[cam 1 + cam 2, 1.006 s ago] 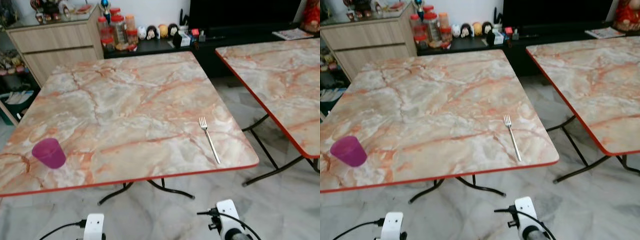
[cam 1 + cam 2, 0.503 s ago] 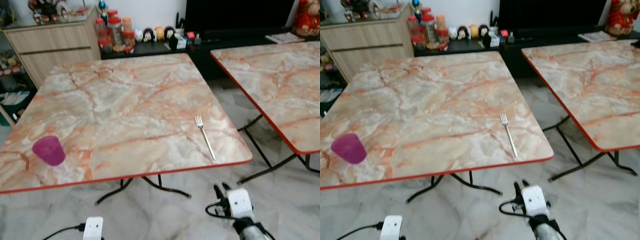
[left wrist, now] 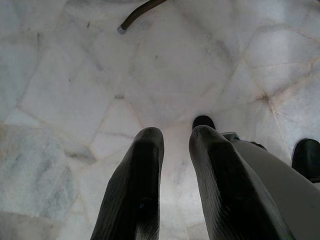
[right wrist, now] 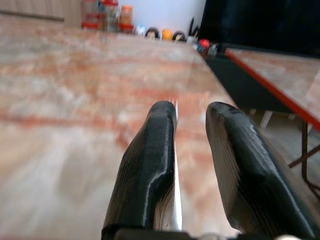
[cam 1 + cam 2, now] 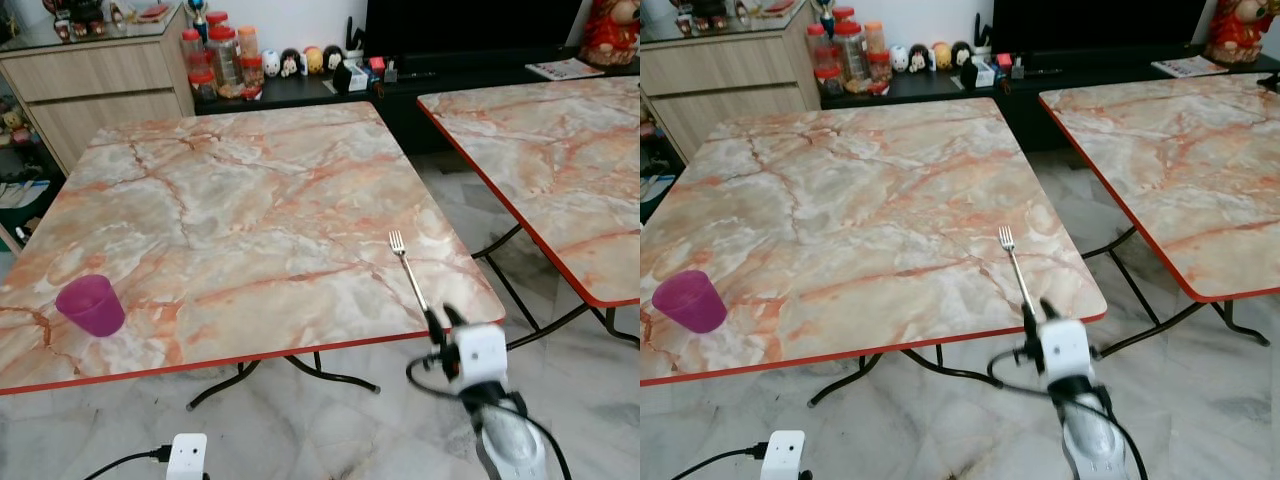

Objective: Setting the table

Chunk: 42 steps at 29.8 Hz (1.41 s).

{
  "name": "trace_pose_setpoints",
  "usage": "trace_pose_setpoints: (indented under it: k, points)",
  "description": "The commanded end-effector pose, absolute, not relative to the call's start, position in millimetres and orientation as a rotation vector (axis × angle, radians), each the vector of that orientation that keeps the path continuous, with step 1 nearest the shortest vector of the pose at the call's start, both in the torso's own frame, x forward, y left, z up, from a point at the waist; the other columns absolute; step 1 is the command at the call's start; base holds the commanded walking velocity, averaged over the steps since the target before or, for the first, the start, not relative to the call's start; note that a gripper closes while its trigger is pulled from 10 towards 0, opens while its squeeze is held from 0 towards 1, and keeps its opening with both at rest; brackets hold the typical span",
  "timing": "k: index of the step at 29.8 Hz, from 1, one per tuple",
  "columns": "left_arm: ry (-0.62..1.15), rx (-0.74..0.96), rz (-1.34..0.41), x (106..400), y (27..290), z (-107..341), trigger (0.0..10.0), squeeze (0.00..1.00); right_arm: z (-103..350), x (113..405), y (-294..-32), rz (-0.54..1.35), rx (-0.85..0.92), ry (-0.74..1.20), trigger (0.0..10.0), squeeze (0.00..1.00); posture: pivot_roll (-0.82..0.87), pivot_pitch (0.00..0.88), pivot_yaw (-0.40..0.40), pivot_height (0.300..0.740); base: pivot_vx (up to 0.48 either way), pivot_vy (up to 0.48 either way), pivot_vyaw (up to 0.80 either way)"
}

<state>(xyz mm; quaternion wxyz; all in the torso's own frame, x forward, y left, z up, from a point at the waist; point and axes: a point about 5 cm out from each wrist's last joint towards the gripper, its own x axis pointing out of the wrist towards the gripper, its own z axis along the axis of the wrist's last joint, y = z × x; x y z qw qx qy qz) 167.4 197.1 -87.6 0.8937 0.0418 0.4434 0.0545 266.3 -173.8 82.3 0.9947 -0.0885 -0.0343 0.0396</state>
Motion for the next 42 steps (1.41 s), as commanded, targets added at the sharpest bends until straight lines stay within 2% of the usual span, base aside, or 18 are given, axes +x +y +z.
trace_pose_setpoints:
  k: [1, 5, 8, 10, 23, 38, 42]
  points:
    - [0.933, 0.101, 0.107, 168, 195, -88, 10.0, 0.0, 81, 277, -174, 0.031, -0.121, -0.03, 10.0, 0.0, -0.1, 0.0, 0.023, 0.732, 0.0, 0.0, 0.0]
    - [0.932, 0.1, 0.107, 168, 194, -88, 10.0, 0.0, 86, 286, -172, 0.006, -0.067, -0.025, 10.0, 0.0, -0.1, 0.0, 0.02, 0.732, 0.0, 0.0, 0.0]
    - [0.921, 0.087, 0.117, 170, 195, -87, 10.0, 0.0, 90, 308, -156, 0.043, -0.018, -0.011, 10.0, 0.0, -0.06, 0.0, 0.009, 0.732, 0.176, 0.0, 0.0]
    - [0.917, 0.089, 0.126, 171, 198, -86, 10.0, 0.0, 89, 312, -154, 0.031, -0.001, 0.01, 10.0, 0.0, -0.05, 0.0, 0.008, 0.732, 0.287, 0.0, 0.0]
    - [0.912, 0.104, 0.128, 173, 203, -85, 10.0, 0.0, 83, 313, -163, -0.036, 0.041, 0.025, 10.0, 0.0, -0.06, 0.0, 0.028, 0.732, 0.383, 0.0, 0.0]
    - [0.921, 0.09, 0.139, 167, 201, -88, 10.0, 0.0, 80, 311, -159, -0.012, 0.036, 0.039, 10.0, 0.0, -0.05, 0.0, 0.014, 0.732, 0.415, 0.0, 0.0]
    - [0.927, 0.078, 0.144, 164, 200, -89, 10.0, 0.0, 81, 307, -152, 0.022, 0.036, 0.036, 10.0, 0.0, -0.05, 0.0, 0.012, 0.732, 0.0, 0.0, 0.0]
